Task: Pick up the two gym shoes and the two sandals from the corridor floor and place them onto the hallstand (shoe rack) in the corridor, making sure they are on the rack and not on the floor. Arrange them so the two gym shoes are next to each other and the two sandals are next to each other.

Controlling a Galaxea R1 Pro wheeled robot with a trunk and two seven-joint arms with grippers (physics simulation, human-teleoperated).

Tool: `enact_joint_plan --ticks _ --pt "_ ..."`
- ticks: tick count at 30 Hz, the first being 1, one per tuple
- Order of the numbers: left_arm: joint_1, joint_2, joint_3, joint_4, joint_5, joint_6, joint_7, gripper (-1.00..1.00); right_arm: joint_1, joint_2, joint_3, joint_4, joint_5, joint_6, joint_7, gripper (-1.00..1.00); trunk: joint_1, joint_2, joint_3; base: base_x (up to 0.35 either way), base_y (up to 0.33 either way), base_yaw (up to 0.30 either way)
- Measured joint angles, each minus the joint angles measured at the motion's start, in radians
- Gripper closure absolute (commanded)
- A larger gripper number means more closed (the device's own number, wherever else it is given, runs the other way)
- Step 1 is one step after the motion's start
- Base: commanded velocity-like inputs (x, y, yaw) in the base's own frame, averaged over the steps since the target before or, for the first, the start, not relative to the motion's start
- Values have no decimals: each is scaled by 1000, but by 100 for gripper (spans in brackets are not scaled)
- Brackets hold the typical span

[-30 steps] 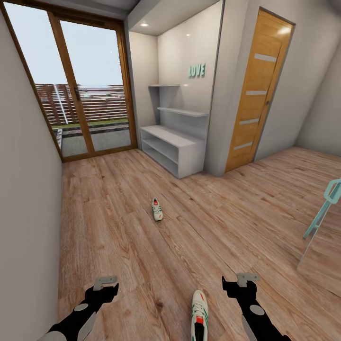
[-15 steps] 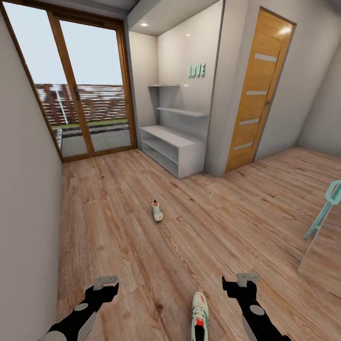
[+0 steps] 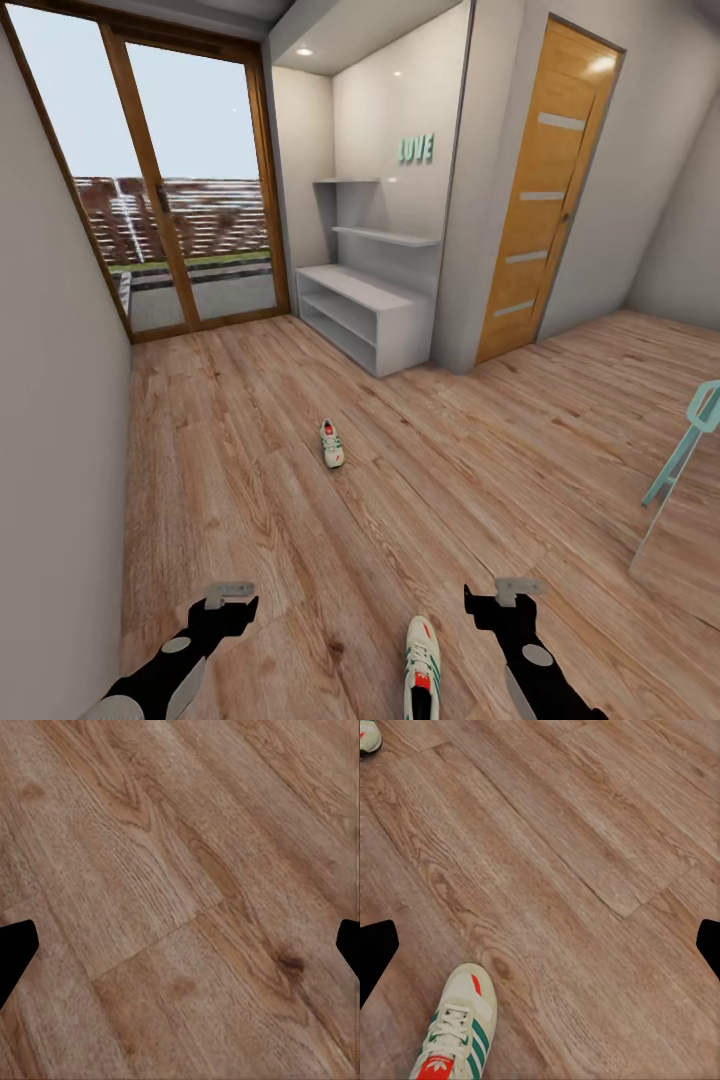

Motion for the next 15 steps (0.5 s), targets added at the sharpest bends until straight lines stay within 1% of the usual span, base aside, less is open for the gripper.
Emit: enact_joint_plan --ticks 4,9,11,12,13,14,15 --pt "-10 -3 -5 -10 -3 7 -29 -100 0 15 0 2 0 2 1 -100 0 0 0 0 0 0" --pt "-39 -2 -7 -64 -5 26 -66 -100 0 45 0 25 1 7 -1 -100 0 0 0 0 0 0" --pt "-52 -2 -8 -88 -5 44 -82 -100 0 57 0 44 2 9 -1 -100 0 0 0 0 0 0" --pt "-52 -2 -8 -88 -5 45 -82 -100 0 57 0 44 2 9 -1 -100 0 0 0 0 0 0" --pt "-64 -3 -8 -108 -5 73 -98 -100 0 70 0 65 1 10 -2 -100 0 0 0 0 0 0" --pt "-64 -3 -8 -109 -5 74 -99 -100 0 71 0 65 1 10 -2 -100 0 0 0 0 0 0" --pt "-70 -4 -8 -117 -5 92 -108 -100 0 78 1 75 1 10 -2 -100 0 0 0 0 0 0"
